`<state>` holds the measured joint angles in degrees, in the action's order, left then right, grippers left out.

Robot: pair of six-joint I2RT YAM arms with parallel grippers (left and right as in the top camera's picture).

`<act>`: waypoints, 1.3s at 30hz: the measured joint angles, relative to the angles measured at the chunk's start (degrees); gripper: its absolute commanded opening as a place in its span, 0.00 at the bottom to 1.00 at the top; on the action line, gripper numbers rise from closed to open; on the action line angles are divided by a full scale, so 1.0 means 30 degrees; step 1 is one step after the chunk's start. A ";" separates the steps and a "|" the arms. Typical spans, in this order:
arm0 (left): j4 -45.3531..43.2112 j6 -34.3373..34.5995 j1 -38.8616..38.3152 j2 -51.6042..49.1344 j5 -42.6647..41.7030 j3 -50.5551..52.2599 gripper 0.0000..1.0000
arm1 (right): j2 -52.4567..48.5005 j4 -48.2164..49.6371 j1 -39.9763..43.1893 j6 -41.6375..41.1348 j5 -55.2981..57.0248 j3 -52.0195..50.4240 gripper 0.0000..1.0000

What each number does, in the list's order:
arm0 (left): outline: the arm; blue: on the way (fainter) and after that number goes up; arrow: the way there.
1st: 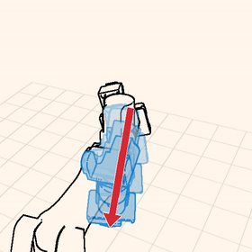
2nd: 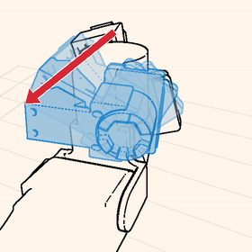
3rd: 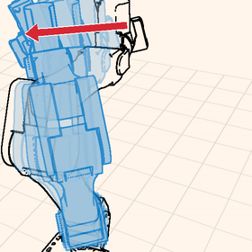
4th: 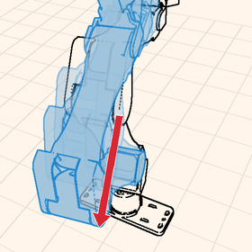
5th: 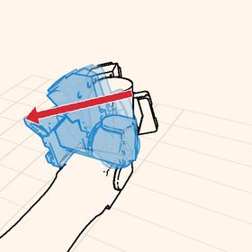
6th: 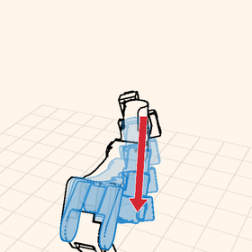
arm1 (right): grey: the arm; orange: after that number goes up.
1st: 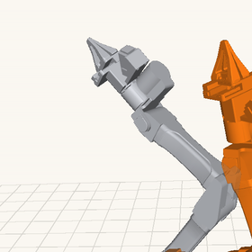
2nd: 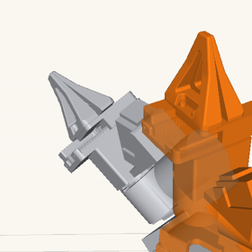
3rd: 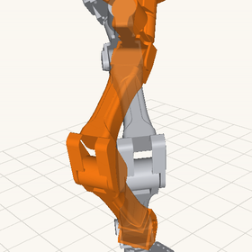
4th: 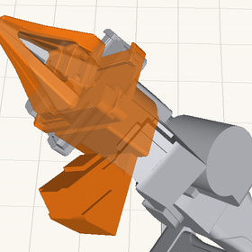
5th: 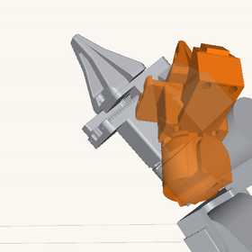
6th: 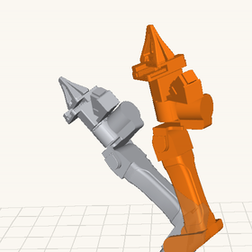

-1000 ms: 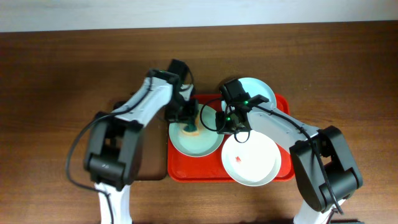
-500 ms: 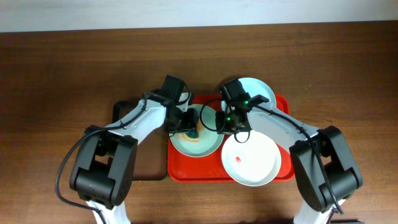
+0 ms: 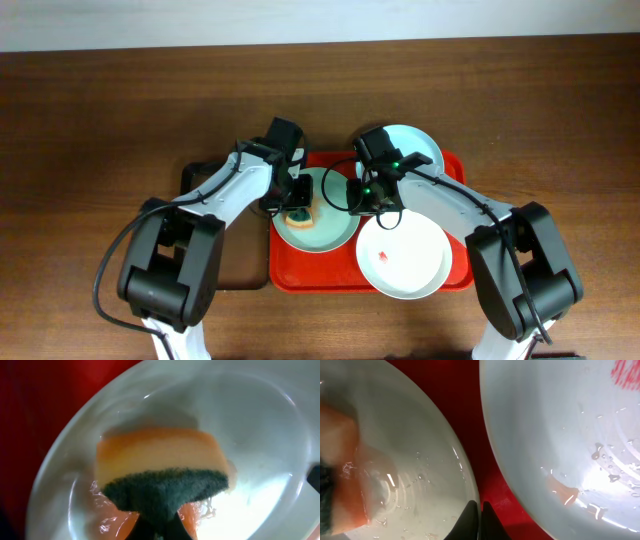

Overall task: Clean dirty plates on tray and stack at the side
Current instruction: 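Return the sponge to the black tray and retract the left arm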

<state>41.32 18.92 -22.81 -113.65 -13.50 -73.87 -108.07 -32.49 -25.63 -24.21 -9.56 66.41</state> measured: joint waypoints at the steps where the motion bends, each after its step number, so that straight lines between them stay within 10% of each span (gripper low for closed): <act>1: 0.0036 0.0000 -0.0022 -0.0015 0.0000 -0.0051 0.00 | 0.0000 0.0000 -0.0007 0.0000 0.0000 0.0000 0.04; 9: 0.0641 -0.0007 -0.0160 -0.0525 -0.4007 -0.0758 0.00 | 0.0000 -0.0007 0.0000 -0.0007 -0.0007 0.0000 0.04; 19: -0.1625 0.0226 -0.0554 0.1319 0.1719 0.1668 0.00 | 0.0000 0.0000 0.0000 0.0000 0.0000 0.0000 0.05; 27: -0.3563 0.0372 -0.0874 0.1727 -0.5442 0.3366 0.00 | 0.0000 0.0007 0.0000 0.0000 -0.0007 0.0000 0.05; 34: 0.2157 0.0364 0.0000 0.9493 0.1836 0.2433 0.00 | 0.0000 0.0015 -0.0007 0.0000 -0.0007 0.0000 0.05; 39: 0.5610 0.0364 0.3198 0.8670 0.5085 0.2412 0.00 | 0.0000 0.0007 -0.0007 0.0000 -0.0007 0.0000 0.05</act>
<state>58.15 20.01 -13.21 -87.64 1.76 -66.63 -108.07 -32.47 -25.65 -24.21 -9.58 66.41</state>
